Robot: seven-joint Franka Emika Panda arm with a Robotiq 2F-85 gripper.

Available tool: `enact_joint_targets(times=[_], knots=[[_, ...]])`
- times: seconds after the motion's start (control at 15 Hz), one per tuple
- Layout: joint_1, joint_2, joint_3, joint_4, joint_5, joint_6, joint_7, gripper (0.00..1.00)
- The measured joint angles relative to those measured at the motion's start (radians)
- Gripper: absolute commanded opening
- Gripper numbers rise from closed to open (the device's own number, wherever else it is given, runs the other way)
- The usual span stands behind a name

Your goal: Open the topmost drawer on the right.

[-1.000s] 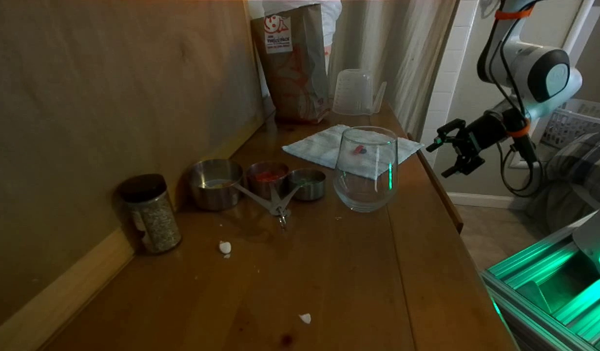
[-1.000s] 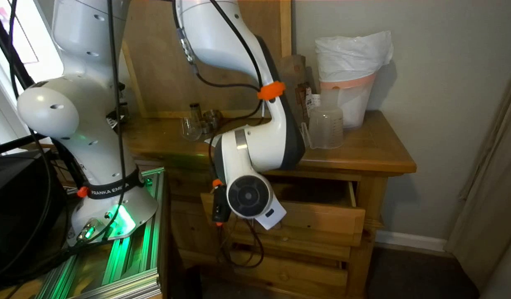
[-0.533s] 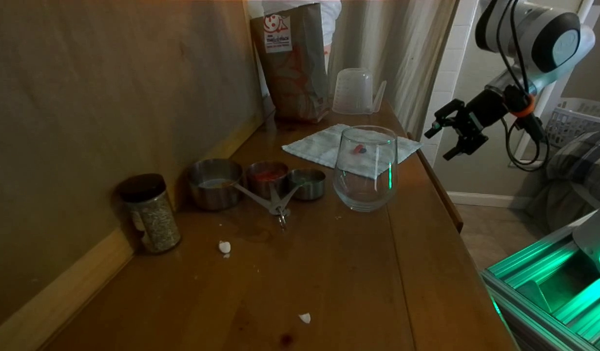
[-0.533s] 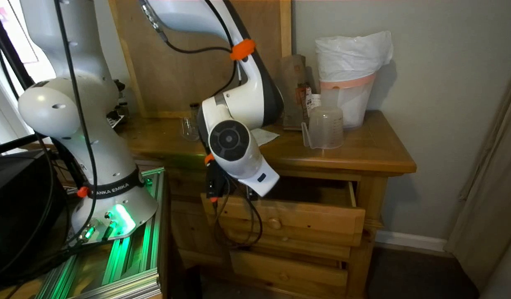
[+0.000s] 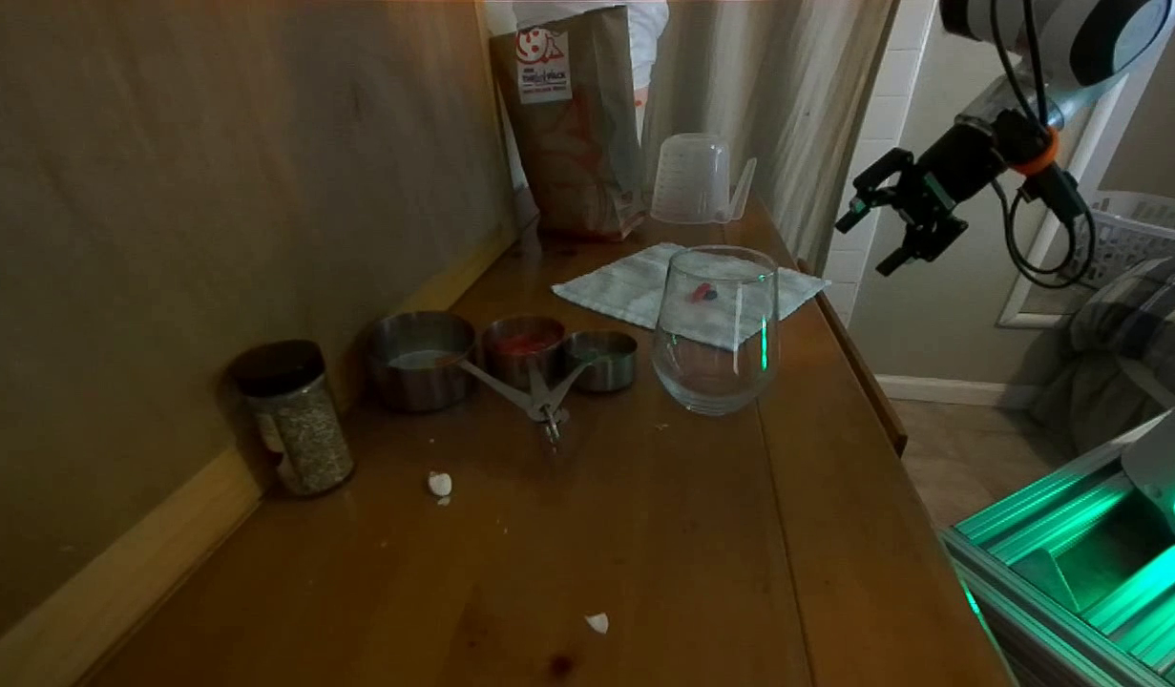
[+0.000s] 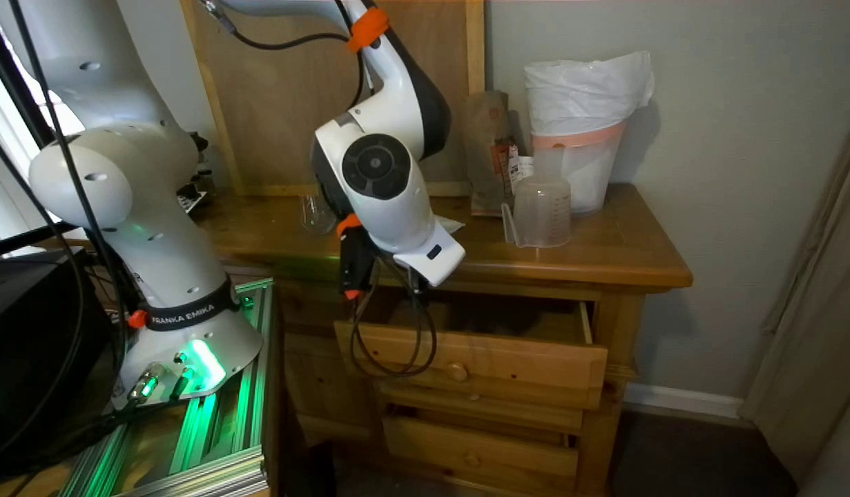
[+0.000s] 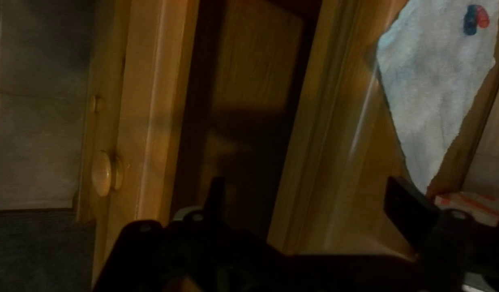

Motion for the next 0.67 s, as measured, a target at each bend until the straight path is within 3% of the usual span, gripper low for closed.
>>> enact_joint_targets(times=[0.67], knots=[[-0.007, -0.164, 0.051, 0.003, -0.132, 0.003, 0.241, 1.0]])
